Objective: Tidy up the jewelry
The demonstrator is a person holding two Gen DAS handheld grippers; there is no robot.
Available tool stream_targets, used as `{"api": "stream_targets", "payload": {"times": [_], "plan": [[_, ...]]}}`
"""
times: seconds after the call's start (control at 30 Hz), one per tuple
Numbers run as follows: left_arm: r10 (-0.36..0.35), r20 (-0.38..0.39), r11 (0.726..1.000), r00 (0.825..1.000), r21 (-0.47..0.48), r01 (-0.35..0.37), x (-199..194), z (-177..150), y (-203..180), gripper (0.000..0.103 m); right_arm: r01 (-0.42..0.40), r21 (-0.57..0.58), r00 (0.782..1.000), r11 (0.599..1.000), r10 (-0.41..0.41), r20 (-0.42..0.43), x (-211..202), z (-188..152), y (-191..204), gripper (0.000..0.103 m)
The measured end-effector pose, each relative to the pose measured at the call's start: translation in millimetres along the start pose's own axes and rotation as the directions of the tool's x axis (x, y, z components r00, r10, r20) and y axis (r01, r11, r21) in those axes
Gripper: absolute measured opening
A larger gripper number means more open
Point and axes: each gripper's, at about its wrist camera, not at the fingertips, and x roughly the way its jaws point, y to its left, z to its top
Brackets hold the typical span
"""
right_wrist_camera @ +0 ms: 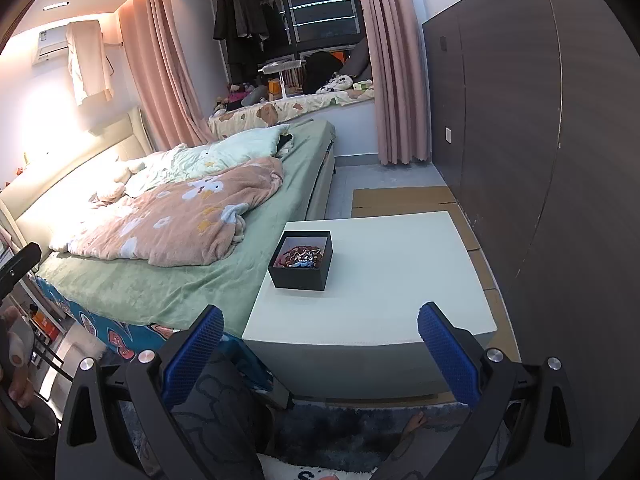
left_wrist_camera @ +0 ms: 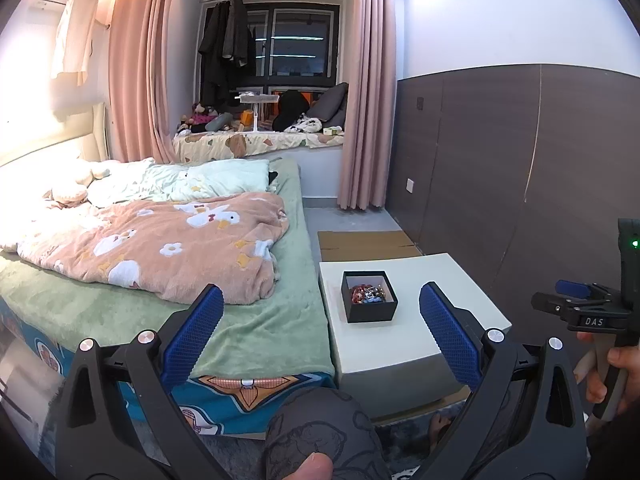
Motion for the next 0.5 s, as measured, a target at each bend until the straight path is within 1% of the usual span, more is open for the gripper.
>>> {"api": "stream_targets", "payload": {"times": [0.5], "plan": [[-0.002,0.012,1.000,1.000,0.002,0.001,-4.0,-0.1,-0.4,0.098,0.000,0.003,1.000,1.000,0.000,0.005,0.3,-3.0,0.0,0.095]]}}
